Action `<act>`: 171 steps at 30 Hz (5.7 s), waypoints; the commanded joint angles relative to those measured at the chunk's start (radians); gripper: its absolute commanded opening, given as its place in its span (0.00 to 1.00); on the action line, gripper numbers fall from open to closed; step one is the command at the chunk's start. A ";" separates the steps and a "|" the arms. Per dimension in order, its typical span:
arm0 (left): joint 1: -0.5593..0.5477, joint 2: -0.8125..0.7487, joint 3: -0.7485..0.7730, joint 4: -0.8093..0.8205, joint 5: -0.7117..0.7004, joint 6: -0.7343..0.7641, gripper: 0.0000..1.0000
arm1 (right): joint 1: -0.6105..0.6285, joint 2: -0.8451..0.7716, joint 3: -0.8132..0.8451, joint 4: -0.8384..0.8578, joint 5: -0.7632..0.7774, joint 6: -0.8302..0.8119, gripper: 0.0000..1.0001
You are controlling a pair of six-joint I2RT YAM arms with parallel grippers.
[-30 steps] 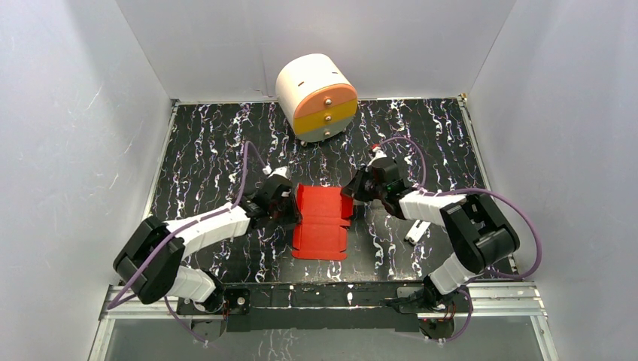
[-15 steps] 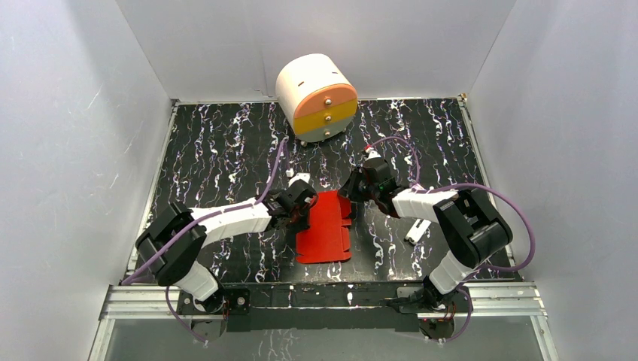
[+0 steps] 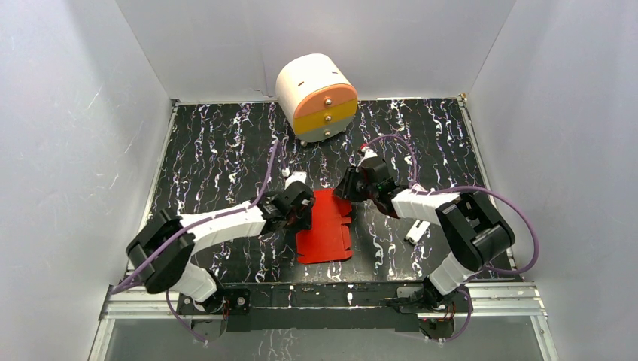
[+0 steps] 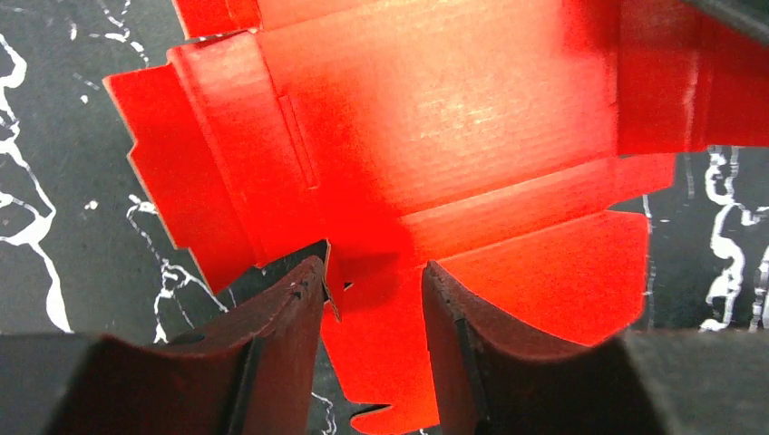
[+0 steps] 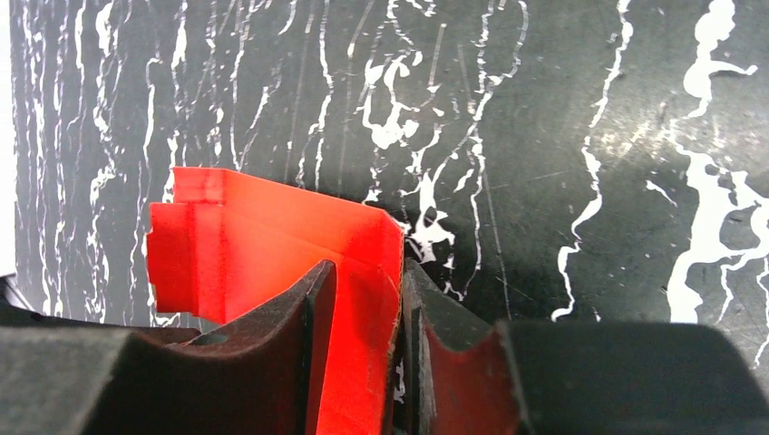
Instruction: Fold the paper box
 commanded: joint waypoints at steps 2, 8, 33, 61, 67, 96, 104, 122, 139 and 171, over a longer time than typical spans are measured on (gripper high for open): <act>0.029 -0.147 -0.071 0.043 -0.006 -0.064 0.48 | -0.005 -0.077 0.019 0.000 -0.046 -0.055 0.46; 0.119 -0.238 -0.136 0.056 0.099 -0.093 0.57 | -0.029 -0.145 -0.007 -0.036 -0.067 -0.100 0.60; 0.414 -0.118 -0.181 0.199 0.411 -0.082 0.56 | -0.073 -0.291 -0.269 0.050 -0.210 -0.049 0.74; 0.476 -0.279 -0.318 0.415 0.623 -0.210 0.13 | -0.146 -0.354 -0.376 0.122 -0.274 -0.039 0.79; 0.476 -0.249 -0.312 0.336 0.559 -0.173 0.38 | -0.158 -0.375 -0.389 0.142 -0.274 -0.041 0.79; 0.468 0.032 -0.282 0.591 0.642 -0.213 0.06 | -0.160 -0.413 -0.412 0.170 -0.295 -0.049 0.78; 0.471 -0.102 -0.326 0.654 0.698 -0.226 0.02 | -0.184 -0.426 -0.416 0.161 -0.314 -0.053 0.79; 0.482 -0.214 -0.431 0.852 0.790 -0.370 0.00 | -0.265 -0.359 -0.452 0.320 -0.482 -0.023 0.79; 0.492 -0.235 -0.469 0.904 0.755 -0.431 0.00 | -0.274 -0.357 -0.459 0.412 -0.581 0.013 0.48; 0.438 -0.247 -0.338 0.589 0.562 -0.241 0.01 | -0.034 -0.261 -0.119 -0.200 -0.145 -0.233 0.09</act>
